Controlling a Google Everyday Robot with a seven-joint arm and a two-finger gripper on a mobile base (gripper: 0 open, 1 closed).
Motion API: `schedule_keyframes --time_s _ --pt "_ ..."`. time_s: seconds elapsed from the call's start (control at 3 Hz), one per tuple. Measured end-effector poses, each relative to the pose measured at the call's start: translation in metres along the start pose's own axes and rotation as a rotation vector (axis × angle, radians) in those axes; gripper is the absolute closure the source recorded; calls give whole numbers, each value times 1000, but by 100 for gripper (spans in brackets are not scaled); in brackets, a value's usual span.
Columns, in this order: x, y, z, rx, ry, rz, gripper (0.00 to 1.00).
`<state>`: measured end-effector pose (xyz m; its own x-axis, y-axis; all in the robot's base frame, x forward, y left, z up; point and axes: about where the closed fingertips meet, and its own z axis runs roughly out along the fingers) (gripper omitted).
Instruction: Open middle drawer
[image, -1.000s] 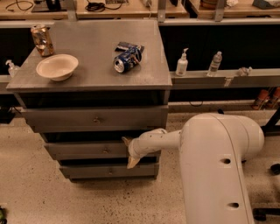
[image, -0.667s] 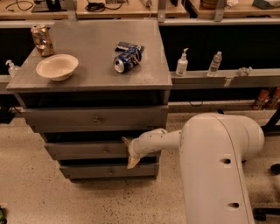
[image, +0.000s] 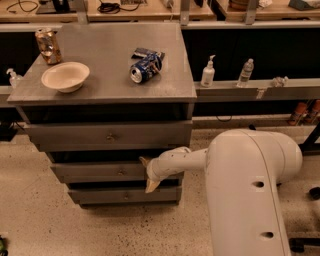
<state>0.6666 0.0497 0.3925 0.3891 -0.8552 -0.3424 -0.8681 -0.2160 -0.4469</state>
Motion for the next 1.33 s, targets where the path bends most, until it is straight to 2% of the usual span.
schedule_keyframes --time_s 0.67,1.33 --pt "0 0 0 0 0 0 23" --pt "0 0 0 -2 2 -1 0"
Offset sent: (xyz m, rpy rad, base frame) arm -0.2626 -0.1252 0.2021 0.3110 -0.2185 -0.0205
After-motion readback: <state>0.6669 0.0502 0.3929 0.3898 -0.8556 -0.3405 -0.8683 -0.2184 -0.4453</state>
